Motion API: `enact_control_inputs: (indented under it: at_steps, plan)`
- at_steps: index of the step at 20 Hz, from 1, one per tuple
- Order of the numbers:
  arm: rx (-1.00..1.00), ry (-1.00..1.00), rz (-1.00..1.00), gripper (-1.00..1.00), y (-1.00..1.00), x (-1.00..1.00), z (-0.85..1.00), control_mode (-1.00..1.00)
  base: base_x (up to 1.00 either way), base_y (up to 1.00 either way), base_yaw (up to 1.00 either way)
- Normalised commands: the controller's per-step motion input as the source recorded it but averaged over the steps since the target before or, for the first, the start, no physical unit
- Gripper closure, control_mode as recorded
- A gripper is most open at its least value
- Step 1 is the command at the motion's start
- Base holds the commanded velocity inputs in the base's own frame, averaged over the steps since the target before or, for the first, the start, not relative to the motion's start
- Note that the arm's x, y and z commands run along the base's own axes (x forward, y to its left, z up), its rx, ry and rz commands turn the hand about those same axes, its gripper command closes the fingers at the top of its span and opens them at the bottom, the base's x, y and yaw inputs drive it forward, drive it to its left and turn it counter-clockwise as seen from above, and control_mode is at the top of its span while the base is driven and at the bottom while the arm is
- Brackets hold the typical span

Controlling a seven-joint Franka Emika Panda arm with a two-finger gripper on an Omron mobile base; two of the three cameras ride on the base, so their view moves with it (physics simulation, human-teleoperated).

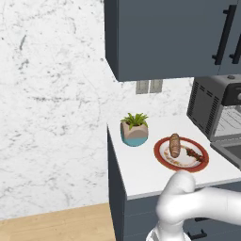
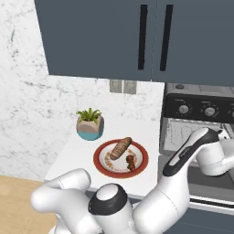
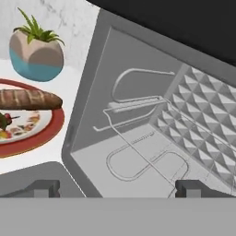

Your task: Pick up the kebab skewer and baguette bread, and place them inside the toaster oven. Close the toaster oven door and start by setting the timer.

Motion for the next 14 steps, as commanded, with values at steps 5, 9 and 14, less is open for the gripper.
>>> enact_control_inputs:
  at_steps: [5, 9, 14]
  plan:
    - [0.0, -0.05, -0.02, -1.0, -0.23, 0.5, -0.08, -1.0, 0.0, 0.0, 0.0]
    - [-0.01, -0.04, 0.0, -1.0, -0.16, 0.47, -0.32, -1.0, 0.0, 0.0, 0.0]
    - [-0.01, -0.04, 0.0, -1.0, -0.03, 0.44, -0.21, -1.0, 0.0, 0.0, 0.0]
